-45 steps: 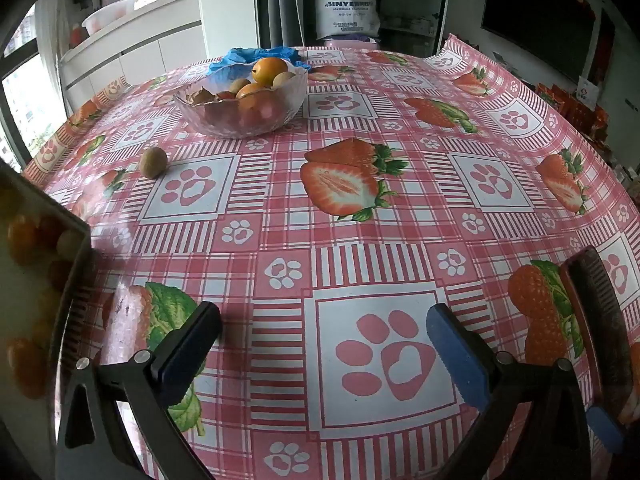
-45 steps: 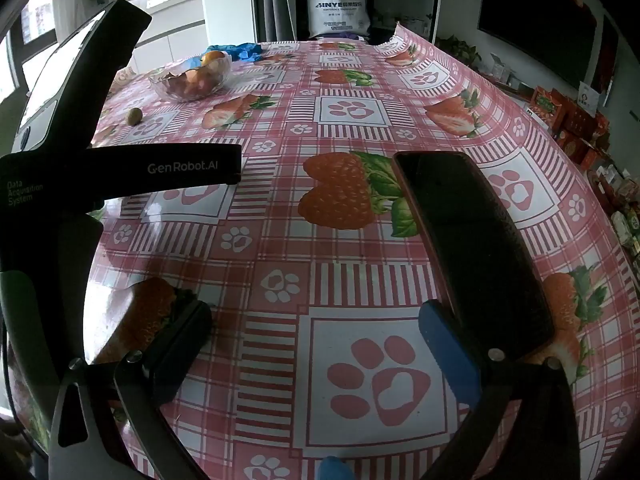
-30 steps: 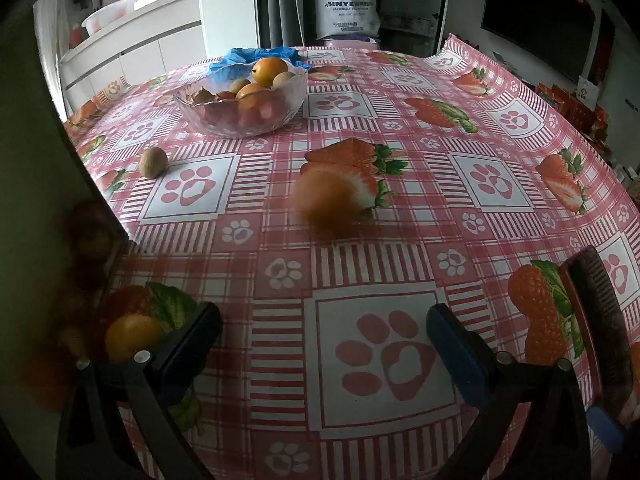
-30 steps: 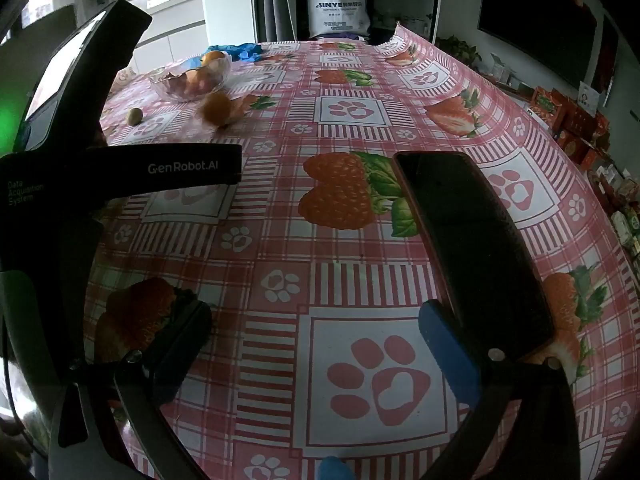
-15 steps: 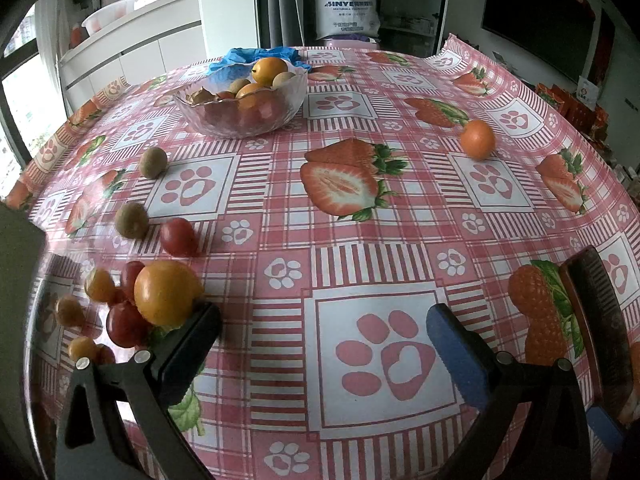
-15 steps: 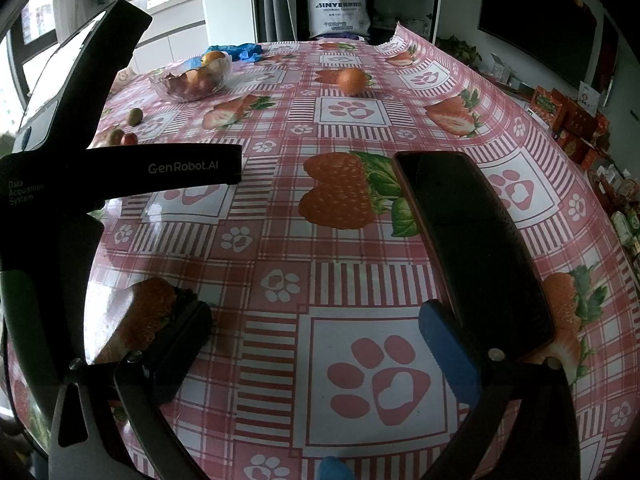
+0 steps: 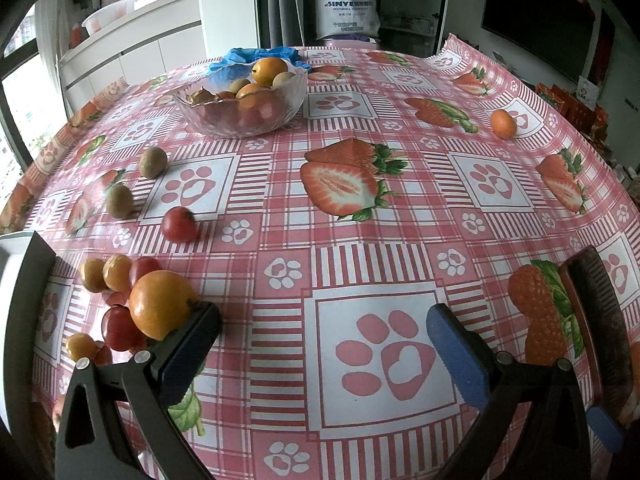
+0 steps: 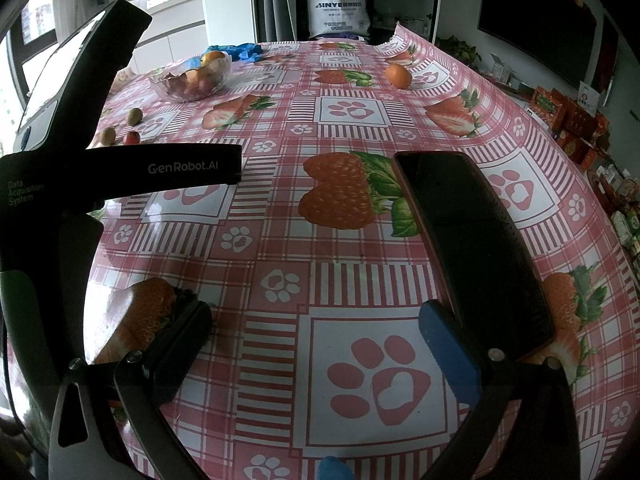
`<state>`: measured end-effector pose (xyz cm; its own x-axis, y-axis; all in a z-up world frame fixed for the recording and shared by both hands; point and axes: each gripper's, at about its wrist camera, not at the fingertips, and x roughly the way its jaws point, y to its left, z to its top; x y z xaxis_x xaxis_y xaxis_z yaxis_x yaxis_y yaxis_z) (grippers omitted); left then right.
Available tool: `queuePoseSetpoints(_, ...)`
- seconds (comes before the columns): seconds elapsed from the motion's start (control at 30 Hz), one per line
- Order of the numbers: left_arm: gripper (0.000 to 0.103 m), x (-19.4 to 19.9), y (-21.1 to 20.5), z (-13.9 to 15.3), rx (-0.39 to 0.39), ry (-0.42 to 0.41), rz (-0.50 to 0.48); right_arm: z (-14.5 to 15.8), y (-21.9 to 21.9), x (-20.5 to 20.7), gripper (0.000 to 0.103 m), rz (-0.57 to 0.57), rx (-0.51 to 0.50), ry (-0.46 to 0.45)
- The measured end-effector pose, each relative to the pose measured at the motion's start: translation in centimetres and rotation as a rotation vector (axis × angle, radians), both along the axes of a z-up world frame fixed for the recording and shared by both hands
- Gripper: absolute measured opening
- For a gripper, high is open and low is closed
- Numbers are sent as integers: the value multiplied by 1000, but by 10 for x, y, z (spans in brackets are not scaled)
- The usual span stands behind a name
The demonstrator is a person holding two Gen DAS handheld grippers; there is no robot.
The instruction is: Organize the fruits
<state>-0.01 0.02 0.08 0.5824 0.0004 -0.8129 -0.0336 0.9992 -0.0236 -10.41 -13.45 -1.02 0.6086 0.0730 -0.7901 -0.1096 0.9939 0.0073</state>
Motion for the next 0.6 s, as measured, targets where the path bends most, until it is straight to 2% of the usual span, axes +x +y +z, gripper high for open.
queuePoseSetpoints(0.47,103,0,0,0,1,2,2,0,0,0,103,-1,-1,0)
queuePoseSetpoints(0.6,103,-10,5,7,2,5,8,0,1,0,103,0,-1,0)
